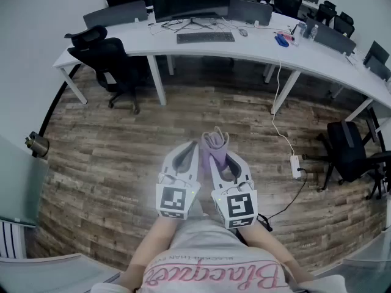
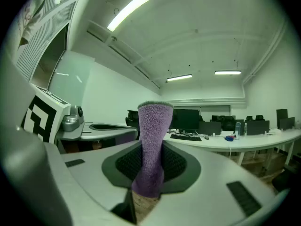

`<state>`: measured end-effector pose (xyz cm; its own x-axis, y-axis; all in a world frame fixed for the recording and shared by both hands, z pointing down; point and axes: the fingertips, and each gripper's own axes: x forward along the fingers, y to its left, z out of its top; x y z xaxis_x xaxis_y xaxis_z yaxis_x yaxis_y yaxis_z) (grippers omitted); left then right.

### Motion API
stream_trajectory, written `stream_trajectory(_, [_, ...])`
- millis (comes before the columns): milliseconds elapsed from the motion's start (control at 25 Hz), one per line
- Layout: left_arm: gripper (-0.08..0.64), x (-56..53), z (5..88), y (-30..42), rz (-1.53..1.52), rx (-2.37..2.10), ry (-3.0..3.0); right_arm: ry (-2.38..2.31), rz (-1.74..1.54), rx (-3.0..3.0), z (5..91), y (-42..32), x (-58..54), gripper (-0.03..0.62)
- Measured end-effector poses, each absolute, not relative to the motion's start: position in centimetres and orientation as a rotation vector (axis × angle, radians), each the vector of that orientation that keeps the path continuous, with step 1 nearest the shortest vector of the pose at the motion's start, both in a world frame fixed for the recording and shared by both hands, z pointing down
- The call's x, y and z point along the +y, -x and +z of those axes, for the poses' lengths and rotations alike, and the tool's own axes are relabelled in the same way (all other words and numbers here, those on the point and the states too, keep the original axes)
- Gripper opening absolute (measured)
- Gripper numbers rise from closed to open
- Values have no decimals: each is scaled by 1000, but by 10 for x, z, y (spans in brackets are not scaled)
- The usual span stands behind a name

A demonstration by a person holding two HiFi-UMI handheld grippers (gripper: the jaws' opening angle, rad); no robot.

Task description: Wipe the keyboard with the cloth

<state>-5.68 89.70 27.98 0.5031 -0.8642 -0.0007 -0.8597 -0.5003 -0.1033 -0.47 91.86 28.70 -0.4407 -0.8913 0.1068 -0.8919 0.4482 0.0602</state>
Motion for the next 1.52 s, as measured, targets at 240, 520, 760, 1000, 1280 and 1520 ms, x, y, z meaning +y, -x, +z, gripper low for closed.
stream_trajectory(240, [5, 867, 285, 59, -82, 1529, 2652, -1569, 16, -2572, 293, 8, 889, 86])
stream_trajectory(520, [5, 816, 296, 69, -90, 1553, 2682, -1541, 54, -2591, 301, 18, 842, 86])
stream_trajectory(760, [5, 751, 304, 81, -84, 1565, 2723, -1535, 59, -2563, 309, 28, 781, 86])
stream_trajectory(1000, [5, 681, 298, 96, -70, 1566, 2730, -1531, 31, -2563, 305, 44, 716, 86])
stream_trajectory(1280, [5, 604, 291, 108, -51, 1505, 2749, -1582, 47, -2536, 302, 54, 638, 86])
stream_trajectory(1520, [5, 550, 287, 116, -44, 1451, 2758, -1606, 44, -2523, 302, 65, 585, 86])
